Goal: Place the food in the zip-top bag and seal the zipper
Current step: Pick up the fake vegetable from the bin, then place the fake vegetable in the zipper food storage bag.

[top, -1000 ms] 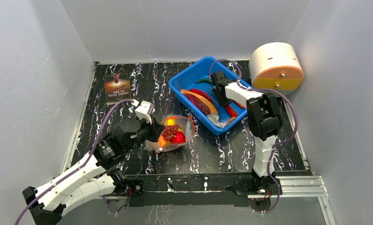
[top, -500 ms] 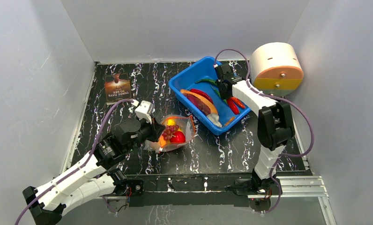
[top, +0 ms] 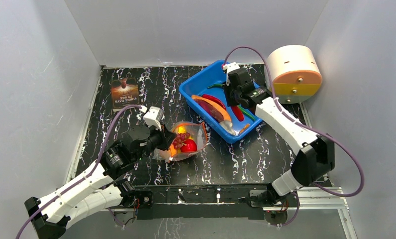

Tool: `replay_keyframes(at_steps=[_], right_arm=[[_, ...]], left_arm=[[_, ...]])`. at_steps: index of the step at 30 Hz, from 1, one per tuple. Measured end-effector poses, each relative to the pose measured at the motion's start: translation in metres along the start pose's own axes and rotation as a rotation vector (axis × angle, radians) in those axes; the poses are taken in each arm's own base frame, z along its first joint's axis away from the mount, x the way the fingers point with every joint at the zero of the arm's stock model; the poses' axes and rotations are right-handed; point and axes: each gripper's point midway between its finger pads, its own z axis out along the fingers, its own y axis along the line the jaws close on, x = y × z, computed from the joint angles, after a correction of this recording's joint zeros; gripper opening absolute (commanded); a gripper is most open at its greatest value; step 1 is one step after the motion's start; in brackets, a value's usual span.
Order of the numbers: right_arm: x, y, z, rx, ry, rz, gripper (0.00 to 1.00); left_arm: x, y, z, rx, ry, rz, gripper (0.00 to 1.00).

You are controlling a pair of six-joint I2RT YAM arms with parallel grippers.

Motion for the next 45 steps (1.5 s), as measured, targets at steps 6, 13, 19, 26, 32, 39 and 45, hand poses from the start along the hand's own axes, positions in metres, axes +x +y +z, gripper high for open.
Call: replay_keyframes(at_steps=[6,13,19,26,32,39,45], right_arm=[[-0.016,0.027,-0.031,-0.148,-0.109,0.060,0.20],[-0.036,0.073,-0.078,-0.394,-0.257,0.170,0.20],[-0.036,0.114,-0.100,-0.567,-0.306,0.253,0.20],[-0.020,0.145,-0.106,-0.661,-0.270,0.364,0.19],[-0.018,0.155,-0.115,-0.686,-0.295,0.436,0.19],[-0.010,0.164,-0.109,-0.691,-0.309,0.492,0.19],[-0.014,0.170,-0.112,-0.714,-0.349,0.499,0.19]], left_arm=[[-0.001,0.000,-0.001,-0.003,-0.006,-0.028,0.00],[-0.001,0.001,0.002,-0.023,-0.005,-0.055,0.00],[0.001,0.000,0.010,-0.036,0.019,-0.061,0.00],[-0.007,-0.005,0.013,-0.038,0.011,-0.087,0.00],[-0.003,-0.004,0.015,-0.051,0.025,-0.116,0.00],[-0.008,-0.007,0.015,-0.046,0.018,-0.136,0.00],[-0.012,-0.013,0.018,-0.033,0.024,-0.137,0.00]])
